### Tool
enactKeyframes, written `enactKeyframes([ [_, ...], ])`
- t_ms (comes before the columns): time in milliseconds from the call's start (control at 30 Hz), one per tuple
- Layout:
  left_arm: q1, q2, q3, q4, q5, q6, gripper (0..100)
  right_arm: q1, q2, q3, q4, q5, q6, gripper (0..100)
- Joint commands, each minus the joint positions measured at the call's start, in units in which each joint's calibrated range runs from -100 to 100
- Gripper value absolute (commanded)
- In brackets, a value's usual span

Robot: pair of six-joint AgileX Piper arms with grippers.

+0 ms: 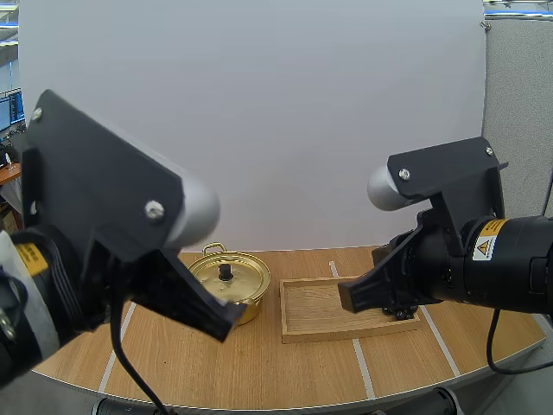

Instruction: Open the pot, put the pineapple inside, and close it

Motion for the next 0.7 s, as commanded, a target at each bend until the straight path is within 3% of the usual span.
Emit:
enactKeyframes([
  [0, 0.02, -3.5, 6.6, 4.86, -23.52, -12.46, 0, -4.15, -0.45, 0.24, 0.83, -8.43, 6.11, 0],
  [233, 0.02, -3.83, 12.9, 12.2, -37.47, -23.97, 0, -6.68, -0.45, 0.24, 1.24, -21.31, 9.43, 0],
  [533, 0.02, -3.83, 16.97, 13.93, -42.64, -25.6, 0, -6.92, -1.28, 0.24, 1.36, -27.47, 9.43, 0],
  [667, 0.02, -3.83, 18.17, 16.26, -44.86, -27.66, 0, -6.92, -7.28, 2.52, 1.0, -32.96, 9.43, 0],
])
